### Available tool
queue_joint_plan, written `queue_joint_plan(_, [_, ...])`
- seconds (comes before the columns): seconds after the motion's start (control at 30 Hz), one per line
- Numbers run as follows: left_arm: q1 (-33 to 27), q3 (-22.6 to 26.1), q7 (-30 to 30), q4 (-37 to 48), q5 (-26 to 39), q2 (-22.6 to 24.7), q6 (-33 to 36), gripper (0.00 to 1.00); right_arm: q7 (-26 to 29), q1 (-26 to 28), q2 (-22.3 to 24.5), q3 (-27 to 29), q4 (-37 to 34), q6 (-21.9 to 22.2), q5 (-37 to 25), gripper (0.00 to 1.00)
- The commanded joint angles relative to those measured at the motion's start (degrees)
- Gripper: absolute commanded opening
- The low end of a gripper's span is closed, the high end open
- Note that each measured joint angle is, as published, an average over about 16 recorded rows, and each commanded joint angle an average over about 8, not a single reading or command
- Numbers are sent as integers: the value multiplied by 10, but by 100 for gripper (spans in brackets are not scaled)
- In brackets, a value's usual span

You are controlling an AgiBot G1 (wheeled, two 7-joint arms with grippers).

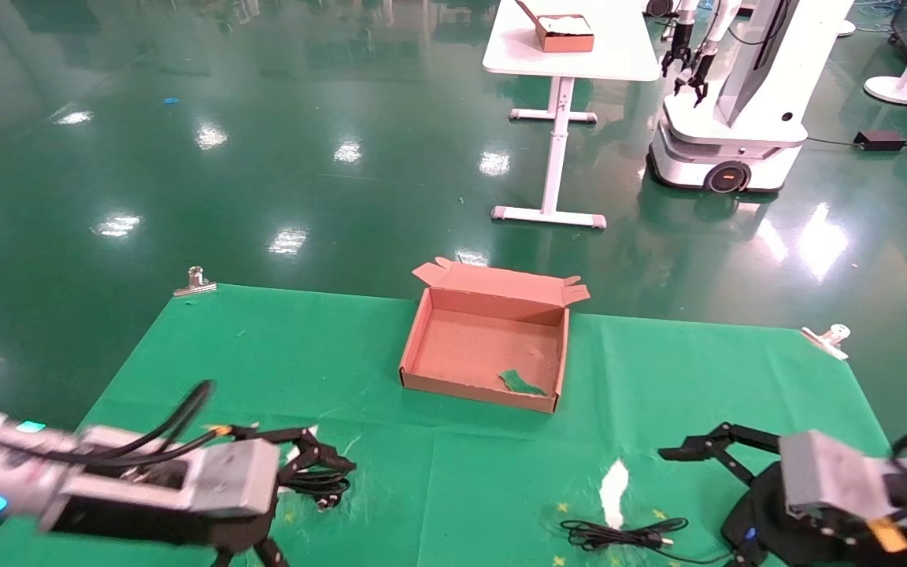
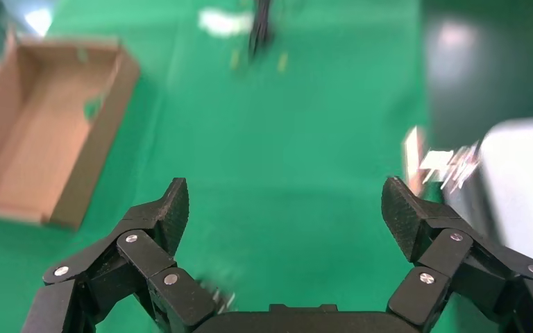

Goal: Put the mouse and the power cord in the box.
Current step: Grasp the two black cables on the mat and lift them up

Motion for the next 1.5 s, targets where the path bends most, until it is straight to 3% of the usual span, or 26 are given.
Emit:
queue_joint_plan(0.03, [-31, 25, 31, 47, 43, 25, -2, 100, -35, 23, -15, -18, -39, 5, -45, 100])
queue_joint_plan(0.2, [-76, 63, 112, 168, 113, 75, -26, 100, -141, 83, -81, -67, -150, 39, -152, 100])
queue_joint_plan(0.33, [-98, 80, 168, 249, 152, 106, -76, 100, -209, 115, -132, -93, -234, 65, -200, 100])
queue_joint_plan(0.53, [-112, 92, 226, 330, 188, 140, -174, 100, -281, 140, -188, -109, -328, 93, -226, 100])
queue_joint_plan(0.77, [-114, 94, 269, 390, 199, 165, -243, 100, -331, 155, -221, -113, -398, 122, -234, 100])
queue_joint_plan(0.83, [-114, 95, 280, 402, 201, 170, -254, 100, -340, 158, -226, -114, -411, 128, -236, 91])
queue_joint_plan(0.9, [-114, 95, 289, 413, 201, 173, -260, 88, -348, 160, -229, -115, -422, 132, -237, 68])
queue_joint_plan(1.03, [-115, 95, 303, 429, 201, 177, -261, 38, -358, 163, -233, -116, -438, 135, -240, 18])
queue_joint_plan(1.1, [-115, 94, 308, 435, 200, 179, -260, 13, -361, 164, -235, -117, -444, 137, -242, 2])
queue_joint_plan(1.17, [-116, 94, 310, 439, 200, 179, -259, 0, -362, 165, -236, -118, -448, 138, -243, 0])
queue_joint_plan(1.5, [-115, 93, 309, 436, 199, 178, -258, 0, -362, 165, -235, -117, -445, 137, -242, 0])
